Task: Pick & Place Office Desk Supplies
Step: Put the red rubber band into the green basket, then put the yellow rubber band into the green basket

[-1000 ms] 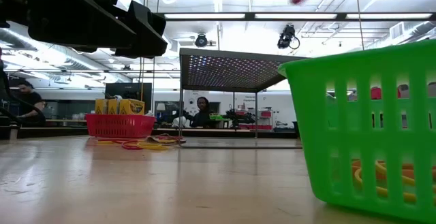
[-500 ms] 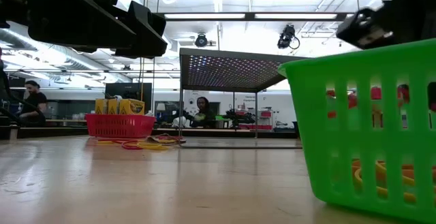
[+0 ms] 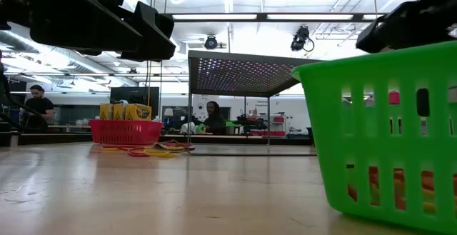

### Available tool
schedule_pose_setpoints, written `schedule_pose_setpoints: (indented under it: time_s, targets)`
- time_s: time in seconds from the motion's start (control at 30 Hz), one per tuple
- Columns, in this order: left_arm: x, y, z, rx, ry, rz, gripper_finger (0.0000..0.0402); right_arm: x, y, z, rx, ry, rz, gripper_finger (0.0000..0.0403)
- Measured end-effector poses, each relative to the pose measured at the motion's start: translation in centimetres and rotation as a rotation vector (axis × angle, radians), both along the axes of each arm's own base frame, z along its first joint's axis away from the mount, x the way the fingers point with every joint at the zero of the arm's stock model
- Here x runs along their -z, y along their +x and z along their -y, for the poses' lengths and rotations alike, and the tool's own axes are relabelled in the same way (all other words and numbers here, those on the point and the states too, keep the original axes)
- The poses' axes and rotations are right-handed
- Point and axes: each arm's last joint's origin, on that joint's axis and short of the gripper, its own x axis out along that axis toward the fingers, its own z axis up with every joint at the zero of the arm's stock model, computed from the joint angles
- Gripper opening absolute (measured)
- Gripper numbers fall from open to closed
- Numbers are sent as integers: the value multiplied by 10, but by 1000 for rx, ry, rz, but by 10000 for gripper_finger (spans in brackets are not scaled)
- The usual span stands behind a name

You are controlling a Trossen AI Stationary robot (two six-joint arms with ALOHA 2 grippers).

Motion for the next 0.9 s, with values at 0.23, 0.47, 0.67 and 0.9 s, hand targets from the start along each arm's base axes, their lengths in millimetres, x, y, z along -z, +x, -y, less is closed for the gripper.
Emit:
schedule_pose_setpoints:
  time_s: [0.23, 0.47, 0.67, 0.9]
  targets:
    - [-1, 0, 0, -3, -3, 8, 179, -17, 10, -2, 9, -66, 99, 255]
    - [-4, 1, 1, 4, -13, 40, 179, -42, 16, -9, -32, -124, 398, 249]
    - [-7, 2, 2, 27, -35, 70, 179, -43, 16, -7, -123, 10, 760, 233]
    - [-9, 3, 2, 24, -42, 88, 179, -27, -15, 30, -143, 130, 1026, 226]
